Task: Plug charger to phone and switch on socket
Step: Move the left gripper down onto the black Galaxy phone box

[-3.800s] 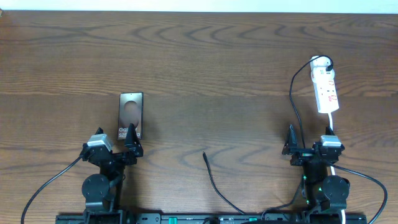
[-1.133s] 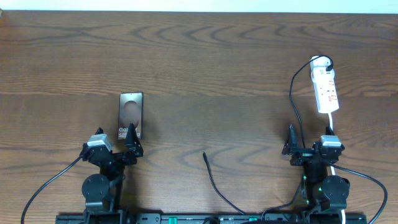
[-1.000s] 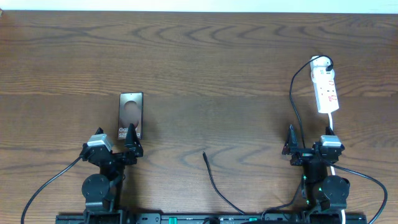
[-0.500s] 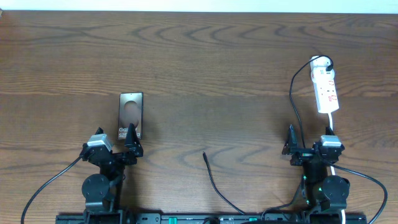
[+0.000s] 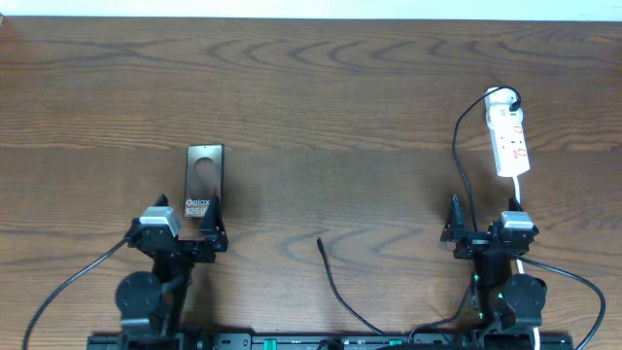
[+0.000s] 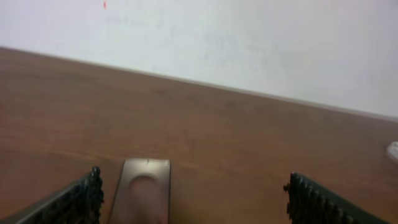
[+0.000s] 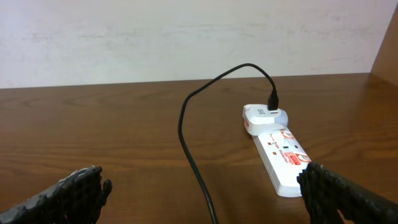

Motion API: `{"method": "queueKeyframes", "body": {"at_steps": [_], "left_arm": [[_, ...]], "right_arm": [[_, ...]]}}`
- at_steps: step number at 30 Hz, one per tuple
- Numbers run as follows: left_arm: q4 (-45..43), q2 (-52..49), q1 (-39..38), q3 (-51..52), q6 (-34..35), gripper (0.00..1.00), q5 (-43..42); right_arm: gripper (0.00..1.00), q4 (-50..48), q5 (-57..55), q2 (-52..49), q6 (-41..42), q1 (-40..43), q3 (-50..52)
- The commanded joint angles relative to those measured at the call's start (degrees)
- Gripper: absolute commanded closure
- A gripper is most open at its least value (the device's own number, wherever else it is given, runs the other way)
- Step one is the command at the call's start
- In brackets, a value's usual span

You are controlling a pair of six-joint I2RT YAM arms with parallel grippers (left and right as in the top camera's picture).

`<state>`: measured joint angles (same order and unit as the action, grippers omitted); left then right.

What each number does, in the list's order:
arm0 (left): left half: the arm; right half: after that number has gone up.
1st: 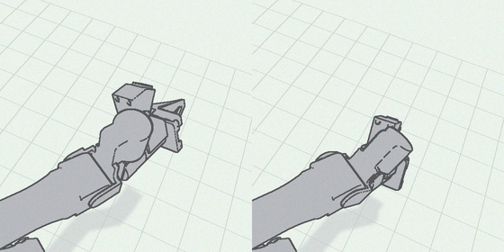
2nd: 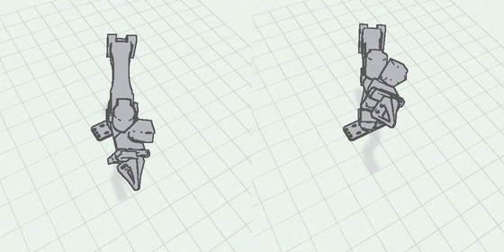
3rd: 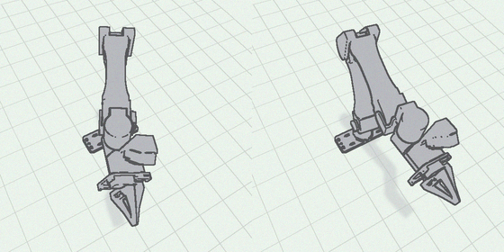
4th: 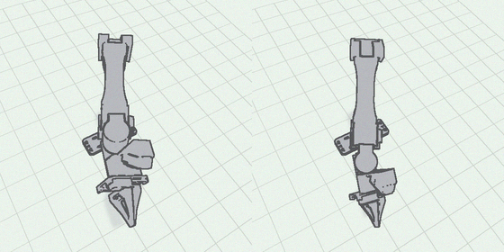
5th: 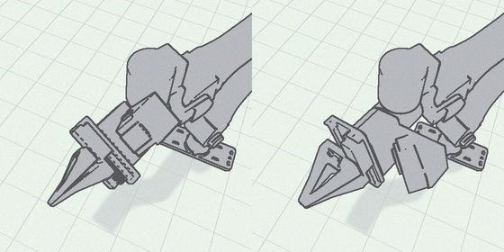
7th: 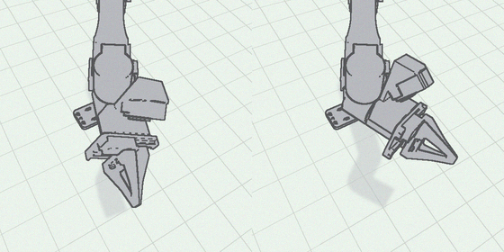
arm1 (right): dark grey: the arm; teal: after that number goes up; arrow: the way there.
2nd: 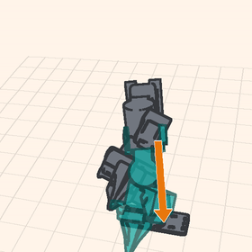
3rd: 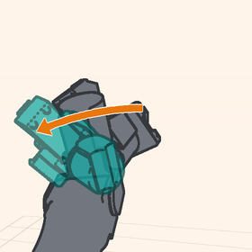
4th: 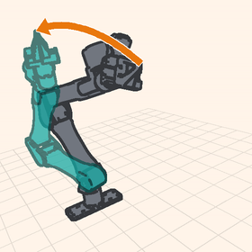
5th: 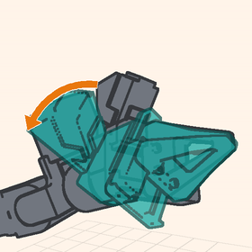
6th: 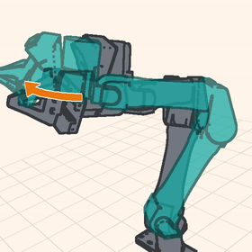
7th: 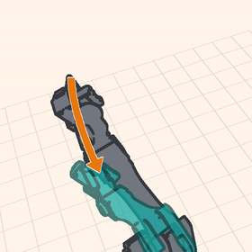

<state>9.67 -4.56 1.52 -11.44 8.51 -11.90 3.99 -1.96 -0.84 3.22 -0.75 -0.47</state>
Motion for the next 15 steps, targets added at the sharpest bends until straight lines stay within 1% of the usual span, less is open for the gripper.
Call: {"method": "queueKeyframes", "body": {"at_steps": [1,6,9,15], "left_arm": [[4.72,-8.63,0.35,-11.69,-6.78,0.09,-0.5],[13.77,-24.96,0.35,-27.3,-7.8,0.09,-0.5],[21.75,-36.68,0.35,-38.73,-8.74,0.09,-0.5],[44.13,-61.46,0.35,-63.6,-8.98,0.09,4.09]], "right_arm": [[0.01,0.11,-0.46,0.39,-0.72,0.33,0.15],[0.01,0.11,-0.46,0.42,-0.72,0.33,0.15],[0.01,0.11,-0.46,0.42,-0.72,0.33,0.15],[0.01,0.11,-0.46,0.39,-0.72,0.35,0.15]]}}
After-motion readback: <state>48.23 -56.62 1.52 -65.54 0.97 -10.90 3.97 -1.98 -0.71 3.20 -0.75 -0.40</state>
